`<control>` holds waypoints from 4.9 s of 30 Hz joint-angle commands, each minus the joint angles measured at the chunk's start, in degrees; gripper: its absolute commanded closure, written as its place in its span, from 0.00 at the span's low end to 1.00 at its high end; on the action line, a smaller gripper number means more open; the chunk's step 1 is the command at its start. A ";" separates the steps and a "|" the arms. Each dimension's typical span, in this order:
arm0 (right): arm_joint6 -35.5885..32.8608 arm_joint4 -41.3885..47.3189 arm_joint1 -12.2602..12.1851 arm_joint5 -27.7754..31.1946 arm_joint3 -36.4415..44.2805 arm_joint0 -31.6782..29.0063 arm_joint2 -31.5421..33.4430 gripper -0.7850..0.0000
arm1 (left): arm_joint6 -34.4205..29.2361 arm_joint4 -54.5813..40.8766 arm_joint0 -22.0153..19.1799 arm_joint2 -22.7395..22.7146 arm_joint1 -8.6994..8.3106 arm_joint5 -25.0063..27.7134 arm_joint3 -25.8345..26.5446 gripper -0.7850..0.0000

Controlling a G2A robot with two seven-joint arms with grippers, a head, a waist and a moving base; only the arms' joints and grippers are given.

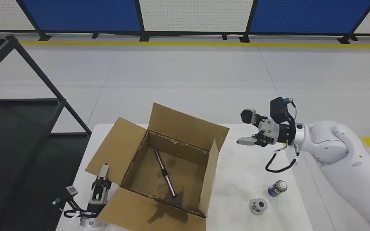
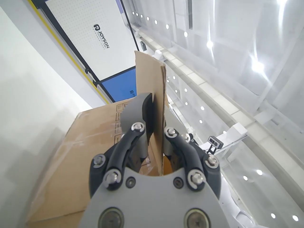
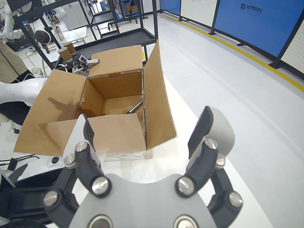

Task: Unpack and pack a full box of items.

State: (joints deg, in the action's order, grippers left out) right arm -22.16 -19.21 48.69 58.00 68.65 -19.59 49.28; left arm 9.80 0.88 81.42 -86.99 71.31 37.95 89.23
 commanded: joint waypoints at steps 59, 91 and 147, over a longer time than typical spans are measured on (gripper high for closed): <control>-8.37 7.69 2.41 -3.49 -1.72 2.99 -2.97 0.00 | 3.64 -0.01 12.30 -5.61 2.56 2.62 9.94 0.00; -30.87 0.82 16.37 -42.08 13.94 22.36 -25.58 0.00 | -33.56 -47.45 14.49 -17.91 -0.29 10.61 9.45 0.00; -36.48 -4.30 51.97 -38.72 -35.23 20.13 -39.39 0.00 | -27.19 -30.79 10.55 -12.58 0.97 0.20 10.68 0.00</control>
State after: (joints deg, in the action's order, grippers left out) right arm -58.83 -23.57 100.32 18.94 34.39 0.72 9.85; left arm -17.46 -30.02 91.98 -99.64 72.26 38.09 99.93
